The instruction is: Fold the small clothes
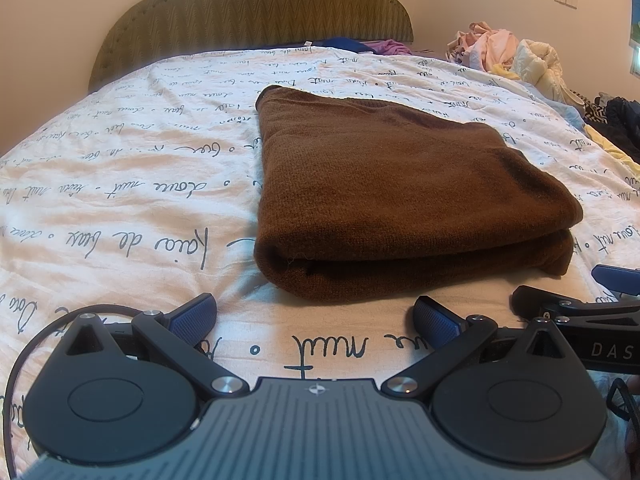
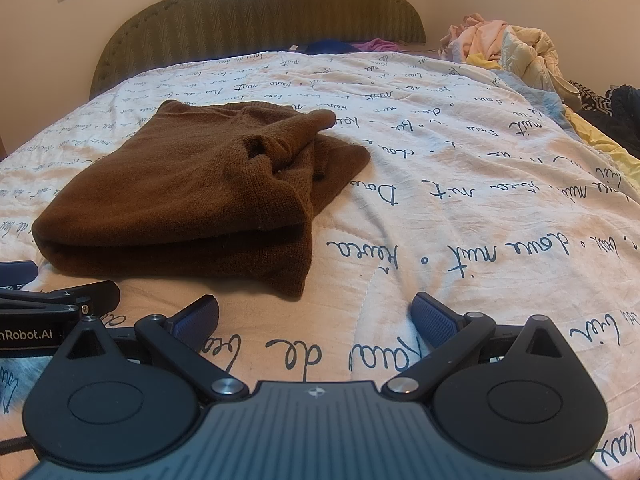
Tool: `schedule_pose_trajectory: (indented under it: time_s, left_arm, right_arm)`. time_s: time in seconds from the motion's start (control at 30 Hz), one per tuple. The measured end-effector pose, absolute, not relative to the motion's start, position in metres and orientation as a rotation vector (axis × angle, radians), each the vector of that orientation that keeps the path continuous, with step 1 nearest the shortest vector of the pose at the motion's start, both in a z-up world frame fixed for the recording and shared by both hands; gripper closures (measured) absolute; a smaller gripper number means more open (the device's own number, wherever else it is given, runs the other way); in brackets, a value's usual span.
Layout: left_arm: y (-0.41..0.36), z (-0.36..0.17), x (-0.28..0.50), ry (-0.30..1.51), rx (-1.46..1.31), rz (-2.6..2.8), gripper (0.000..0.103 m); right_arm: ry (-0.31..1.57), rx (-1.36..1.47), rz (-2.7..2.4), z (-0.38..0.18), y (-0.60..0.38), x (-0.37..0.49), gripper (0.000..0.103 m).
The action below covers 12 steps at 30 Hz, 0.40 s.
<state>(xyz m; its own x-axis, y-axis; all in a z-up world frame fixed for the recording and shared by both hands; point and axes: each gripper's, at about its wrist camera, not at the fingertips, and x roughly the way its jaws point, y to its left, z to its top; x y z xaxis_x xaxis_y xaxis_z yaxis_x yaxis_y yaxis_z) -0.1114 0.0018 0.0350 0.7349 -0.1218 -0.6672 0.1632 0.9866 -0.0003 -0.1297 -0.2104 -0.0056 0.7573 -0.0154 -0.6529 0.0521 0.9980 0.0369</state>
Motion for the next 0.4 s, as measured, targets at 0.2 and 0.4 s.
schedule_pose_trajectory:
  time_s: [0.2, 0.4]
  left_arm:
    - [0.0048, 0.0375, -0.1155, 0.696, 0.060, -0.117, 0.000]
    - [0.0061, 0.0373, -0.1150, 0.714, 0.076, -0.116, 0.000]
  right_arm:
    - [0.711, 0.054, -0.037, -0.0056, -0.2104, -0.1297, 0.000]
    - [0.710, 0.053, -0.037, -0.0057, -0.2103, -0.1298, 0.000]
